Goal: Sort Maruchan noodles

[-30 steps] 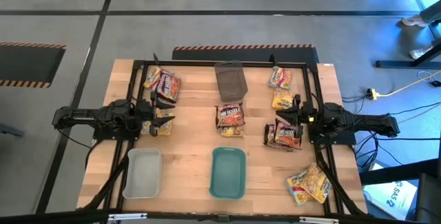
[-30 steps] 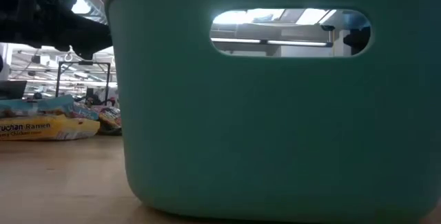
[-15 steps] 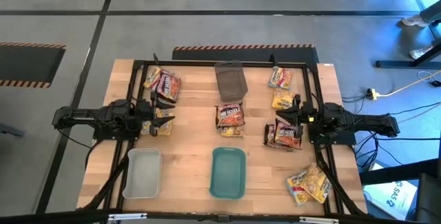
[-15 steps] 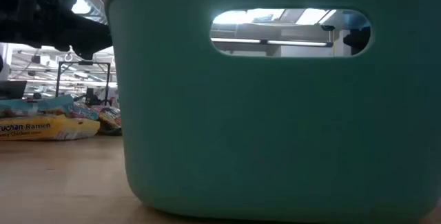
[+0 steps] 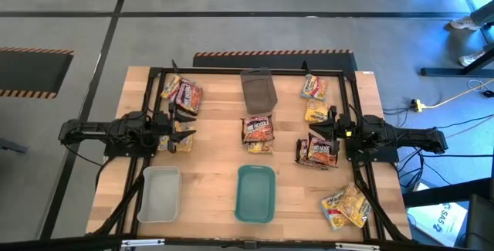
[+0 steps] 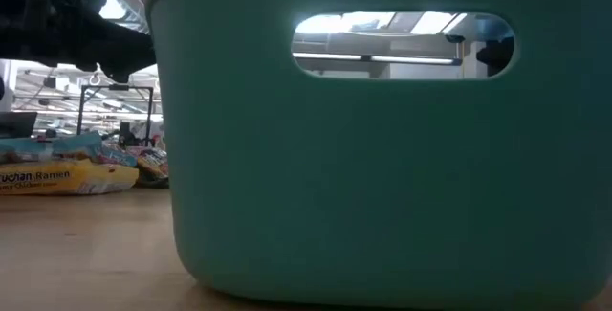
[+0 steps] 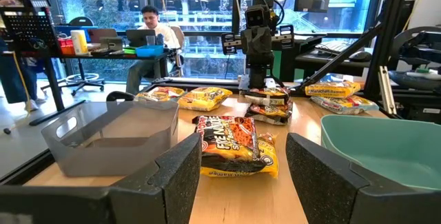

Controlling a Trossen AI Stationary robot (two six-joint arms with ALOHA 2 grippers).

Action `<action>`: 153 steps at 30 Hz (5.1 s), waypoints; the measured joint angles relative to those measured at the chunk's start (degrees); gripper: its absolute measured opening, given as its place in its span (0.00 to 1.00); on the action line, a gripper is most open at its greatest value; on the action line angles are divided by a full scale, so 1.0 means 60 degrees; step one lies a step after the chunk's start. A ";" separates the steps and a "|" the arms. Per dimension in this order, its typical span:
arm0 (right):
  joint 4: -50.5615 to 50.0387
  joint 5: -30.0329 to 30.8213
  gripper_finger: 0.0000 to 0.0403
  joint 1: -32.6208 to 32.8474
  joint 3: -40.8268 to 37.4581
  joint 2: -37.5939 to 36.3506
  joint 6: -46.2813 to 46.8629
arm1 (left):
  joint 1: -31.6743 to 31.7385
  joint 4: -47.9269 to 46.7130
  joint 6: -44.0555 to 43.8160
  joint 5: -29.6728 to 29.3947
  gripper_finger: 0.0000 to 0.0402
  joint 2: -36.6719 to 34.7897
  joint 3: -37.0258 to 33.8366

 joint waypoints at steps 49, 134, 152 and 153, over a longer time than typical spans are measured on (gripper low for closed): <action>0.3726 0.2359 0.04 0.0000 0.0705 0.4491 0.0422 | -0.0006 0.3787 -0.0766 -0.3535 0.51 0.0187 0.0000; 0.5238 -0.4040 0.72 -0.2251 0.4777 1.5231 0.5228 | 0.0572 0.7565 -0.6099 0.0108 0.51 1.7117 0.5079; 0.5306 -0.4313 0.65 -0.2237 0.4943 1.5227 0.5009 | 0.0539 0.7516 -0.4839 0.0395 0.51 1.7520 0.6067; 0.5304 -0.4313 0.62 -0.2237 0.4943 1.5227 0.4982 | 0.0539 0.7528 -0.4703 0.0395 0.51 1.7520 0.6084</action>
